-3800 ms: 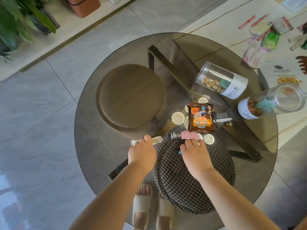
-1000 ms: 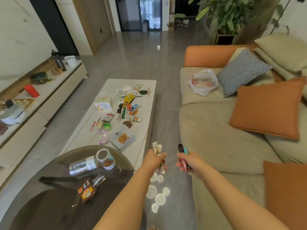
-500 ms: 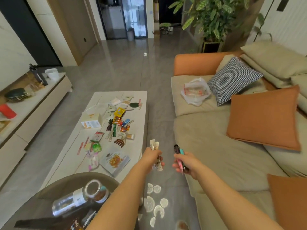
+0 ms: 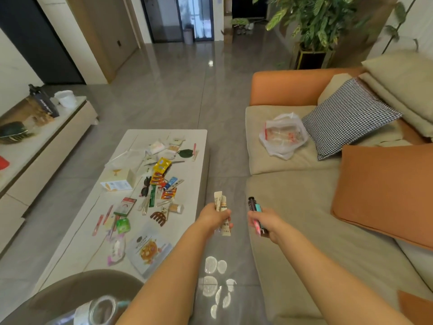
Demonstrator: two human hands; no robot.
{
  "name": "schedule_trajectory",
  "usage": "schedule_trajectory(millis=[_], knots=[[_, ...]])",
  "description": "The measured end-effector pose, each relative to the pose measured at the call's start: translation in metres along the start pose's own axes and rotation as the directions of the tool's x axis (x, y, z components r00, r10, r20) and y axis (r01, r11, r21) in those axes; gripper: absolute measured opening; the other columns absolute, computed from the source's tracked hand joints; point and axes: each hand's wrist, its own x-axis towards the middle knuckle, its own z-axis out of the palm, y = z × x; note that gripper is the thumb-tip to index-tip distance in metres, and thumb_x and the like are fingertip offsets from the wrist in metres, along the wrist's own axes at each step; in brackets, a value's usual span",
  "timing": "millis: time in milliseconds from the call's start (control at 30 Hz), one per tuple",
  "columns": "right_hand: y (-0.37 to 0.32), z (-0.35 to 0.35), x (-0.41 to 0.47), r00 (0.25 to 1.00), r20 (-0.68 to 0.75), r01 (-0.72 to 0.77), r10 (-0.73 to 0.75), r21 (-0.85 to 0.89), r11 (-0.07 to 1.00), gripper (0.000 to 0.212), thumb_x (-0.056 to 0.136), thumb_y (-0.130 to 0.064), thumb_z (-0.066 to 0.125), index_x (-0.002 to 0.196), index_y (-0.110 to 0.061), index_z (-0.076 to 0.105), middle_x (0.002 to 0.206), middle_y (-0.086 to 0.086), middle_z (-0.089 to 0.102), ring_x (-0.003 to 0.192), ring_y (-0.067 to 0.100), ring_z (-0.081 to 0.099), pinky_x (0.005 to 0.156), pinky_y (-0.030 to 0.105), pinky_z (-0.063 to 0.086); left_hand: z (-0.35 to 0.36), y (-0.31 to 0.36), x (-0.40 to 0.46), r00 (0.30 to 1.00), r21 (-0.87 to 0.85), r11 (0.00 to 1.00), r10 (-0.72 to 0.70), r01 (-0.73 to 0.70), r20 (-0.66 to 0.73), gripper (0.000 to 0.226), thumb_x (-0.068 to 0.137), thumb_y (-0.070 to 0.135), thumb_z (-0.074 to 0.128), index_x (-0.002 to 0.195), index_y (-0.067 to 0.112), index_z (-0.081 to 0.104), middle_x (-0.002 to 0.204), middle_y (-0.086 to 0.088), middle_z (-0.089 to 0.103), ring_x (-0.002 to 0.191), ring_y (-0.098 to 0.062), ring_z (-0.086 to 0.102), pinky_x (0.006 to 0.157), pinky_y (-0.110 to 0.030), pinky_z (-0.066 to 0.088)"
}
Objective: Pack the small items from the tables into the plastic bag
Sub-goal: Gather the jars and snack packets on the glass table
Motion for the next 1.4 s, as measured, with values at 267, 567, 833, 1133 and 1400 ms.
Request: schedule_trajectory(millis=[267,567,833,1133,1400], knots=[[-0.059,0.002,0.067,1.0,-0.008,0.002,-0.002,0.01,1.0,0.018,0.088,0.0,0.052,0.073,-0.009,0.05,0.062,0.01,0.049,0.053,0.017,0.044,0.046,0.022,0.035,-0.016,0.056,0.082,1.0,0.017,1.0,-0.021,0.021,0.011,0.011,0.095,0.004,0.049,0.101,0.007,0.041,0.075,-0.009,0.052,0.058,-0.02,0.058,0.051,-0.028,0.053],[-0.128,0.02,0.136,0.998,-0.053,-0.031,0.042,0.184,0.982,0.006,0.089,-0.002,0.054,0.094,-0.005,0.052,0.064,0.013,0.05,0.06,0.013,0.054,0.05,0.024,0.035,-0.054,0.126,0.178,0.996,0.105,0.993,-0.054,0.047,0.068,0.012,0.095,0.004,0.039,0.088,0.012,0.043,0.074,-0.009,0.054,0.058,-0.019,0.058,0.044,-0.021,0.051],[-0.173,0.009,0.204,0.996,-0.055,-0.055,0.069,0.231,0.971,0.023,0.088,-0.006,0.058,0.111,-0.002,0.056,0.075,0.014,0.055,0.067,0.015,0.058,0.053,0.024,0.037,-0.047,0.168,0.257,0.979,0.045,0.984,-0.176,0.172,0.102,0.01,0.094,0.01,0.04,0.101,0.006,0.045,0.071,-0.011,0.052,0.058,-0.022,0.052,0.059,-0.033,0.049],[-0.239,-0.037,0.302,0.994,-0.061,-0.08,0.094,0.197,0.977,0.033,0.088,-0.005,0.06,0.119,0.005,0.053,0.085,0.019,0.058,0.07,0.019,0.057,0.055,0.027,0.038,-0.019,0.232,0.347,0.969,0.06,0.974,-0.222,0.217,0.111,0.025,0.096,0.032,0.04,0.097,0.009,0.051,0.065,-0.006,0.05,0.052,-0.017,0.045,0.051,-0.026,0.043],[-0.288,-0.055,0.364,0.987,-0.122,-0.074,0.108,0.254,0.964,0.025,0.087,0.001,0.056,0.11,0.009,0.057,0.069,0.013,0.054,0.067,0.021,0.056,0.057,0.031,0.042,0.002,0.287,0.418,0.961,0.006,0.969,-0.247,0.248,0.124,0.042,0.097,0.042,0.027,0.085,0.01,0.051,0.06,-0.007,0.048,0.049,-0.018,0.042,0.049,-0.024,0.038]])
